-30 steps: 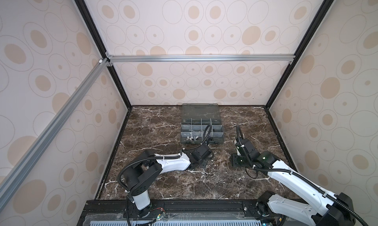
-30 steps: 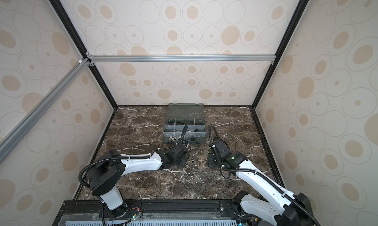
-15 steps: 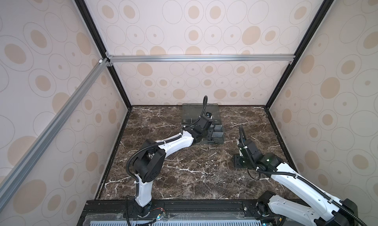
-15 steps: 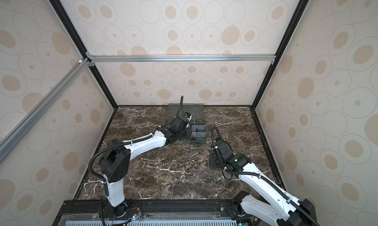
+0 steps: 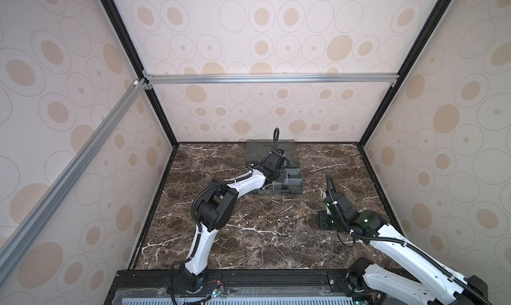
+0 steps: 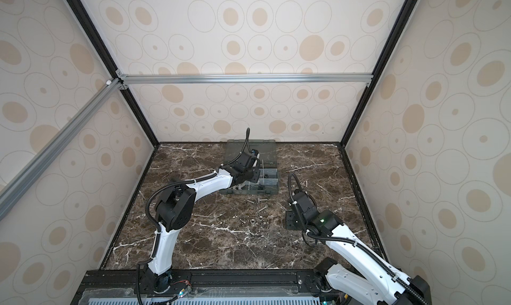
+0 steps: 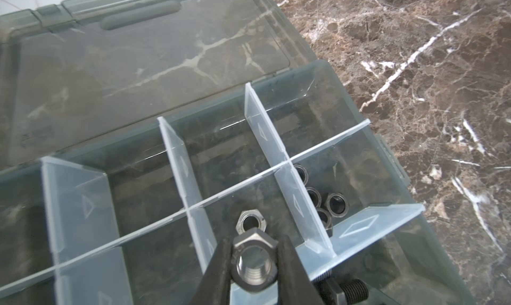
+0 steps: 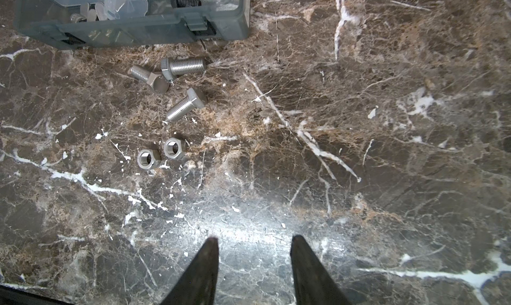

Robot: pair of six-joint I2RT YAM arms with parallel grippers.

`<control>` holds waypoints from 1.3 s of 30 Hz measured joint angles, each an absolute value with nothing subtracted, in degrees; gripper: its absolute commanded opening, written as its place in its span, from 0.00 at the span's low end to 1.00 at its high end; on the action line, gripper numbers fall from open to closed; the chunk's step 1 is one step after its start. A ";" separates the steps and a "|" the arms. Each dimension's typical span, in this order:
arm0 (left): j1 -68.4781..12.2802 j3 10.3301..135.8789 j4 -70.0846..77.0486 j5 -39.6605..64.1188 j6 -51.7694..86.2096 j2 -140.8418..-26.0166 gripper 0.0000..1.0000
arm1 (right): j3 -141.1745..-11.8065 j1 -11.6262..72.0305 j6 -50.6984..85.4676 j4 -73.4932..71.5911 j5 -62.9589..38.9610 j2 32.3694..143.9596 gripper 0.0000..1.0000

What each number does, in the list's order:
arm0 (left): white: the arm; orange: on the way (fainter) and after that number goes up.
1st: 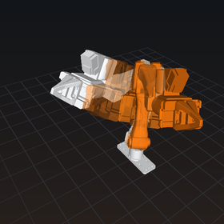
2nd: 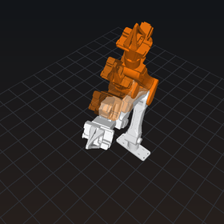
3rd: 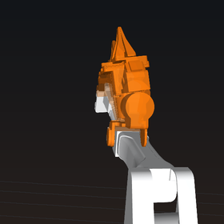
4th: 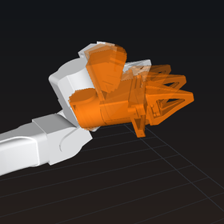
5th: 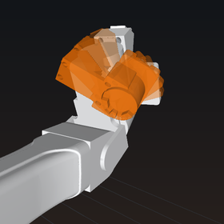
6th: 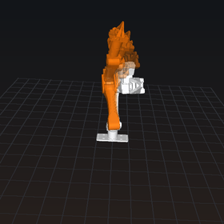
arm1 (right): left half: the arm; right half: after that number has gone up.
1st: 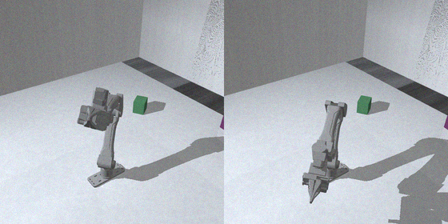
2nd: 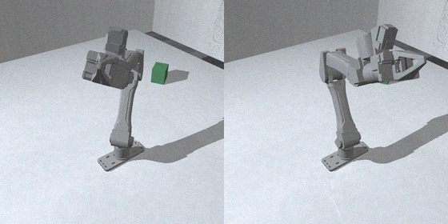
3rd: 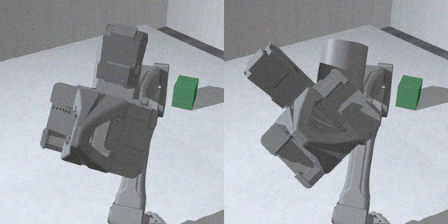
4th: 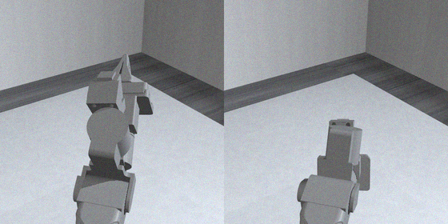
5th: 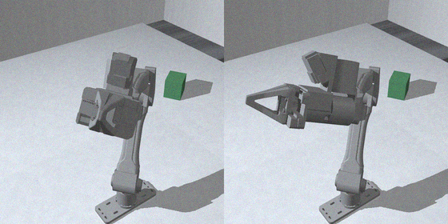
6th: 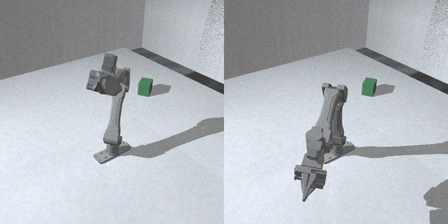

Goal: Sort the screws and nuts into containers
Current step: Place the nut into the container, then pick up the nut from the center of the table.

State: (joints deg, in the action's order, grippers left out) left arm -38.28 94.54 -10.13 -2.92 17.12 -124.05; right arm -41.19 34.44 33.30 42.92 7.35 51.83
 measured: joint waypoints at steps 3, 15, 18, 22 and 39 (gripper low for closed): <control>-38.28 94.56 -10.15 -2.39 17.17 -124.31 0.32 | -41.19 34.44 33.34 42.94 7.35 51.83 0.46; -38.00 94.78 -9.65 -1.32 17.37 -124.27 0.36 | -41.19 34.44 33.32 42.89 7.33 52.58 0.46; -37.98 94.11 -9.17 -1.23 17.37 -123.61 0.36 | -41.19 34.44 33.26 42.87 7.31 52.90 0.46; -37.95 90.89 -8.40 -1.15 17.39 -119.77 0.36 | -41.19 34.44 33.19 42.70 7.09 53.71 0.46; -37.28 66.59 -2.42 -2.09 18.92 -94.63 0.37 | -41.87 37.95 33.12 38.35 5.56 62.50 0.46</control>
